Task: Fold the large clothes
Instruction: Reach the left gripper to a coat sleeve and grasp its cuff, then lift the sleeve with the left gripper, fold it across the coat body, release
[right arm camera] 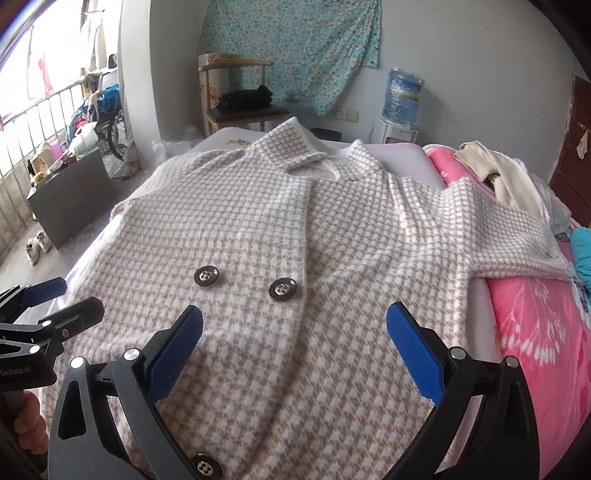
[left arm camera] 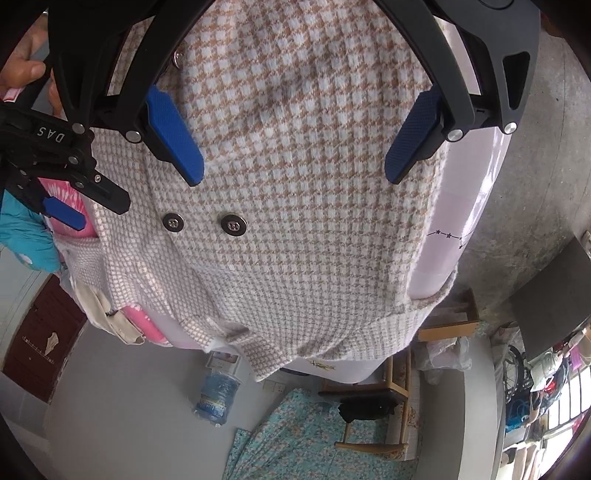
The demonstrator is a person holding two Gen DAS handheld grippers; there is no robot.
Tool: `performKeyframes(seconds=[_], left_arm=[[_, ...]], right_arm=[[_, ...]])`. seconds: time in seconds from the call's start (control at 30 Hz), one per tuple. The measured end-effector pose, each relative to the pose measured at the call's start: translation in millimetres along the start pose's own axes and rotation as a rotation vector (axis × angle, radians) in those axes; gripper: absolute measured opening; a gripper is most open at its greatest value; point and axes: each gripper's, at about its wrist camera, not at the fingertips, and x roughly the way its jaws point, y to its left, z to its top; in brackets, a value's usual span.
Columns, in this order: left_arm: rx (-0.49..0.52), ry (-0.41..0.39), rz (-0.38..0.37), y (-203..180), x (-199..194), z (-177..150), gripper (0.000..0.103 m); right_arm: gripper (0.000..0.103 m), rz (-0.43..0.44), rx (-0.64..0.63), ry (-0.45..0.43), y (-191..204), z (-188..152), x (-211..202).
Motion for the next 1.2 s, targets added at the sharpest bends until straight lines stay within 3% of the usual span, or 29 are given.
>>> performKeyframes(seconds=[0.2,0.4,0.53,0.67,0.83,1.0,1.2], left_arm=[[-0.054,0.003,-0.073,18,8,24,0.095],[-0.061,-0.017,-0.024,32,14,46,0.095],[-0.143,-0.039,0.0,66,10,67,0.095],[-0.316,-0.022,0.001,124,14,86,0.095],[-0.664,0.101,-0.167,218,56,83,0.095],[-0.988,0.234,-0.281,287,127,53,0.095],[-1.259,0.348,-0.504,319,207,11,0.095]], right_arm=[[0.097,0.109,0.03,0.039,5,19,28],[0.097,0.145,0.027,0.077,14,27,48],[0.097,0.178,0.016,0.093,20,29,54],[0.097,0.198,-0.007,0.115,28,29,62],[0.097,0.2,-0.04,0.157,40,26,74],[0.097,0.184,-0.071,0.185,54,28,84],[0.097,0.164,-0.085,0.215,67,33,103]])
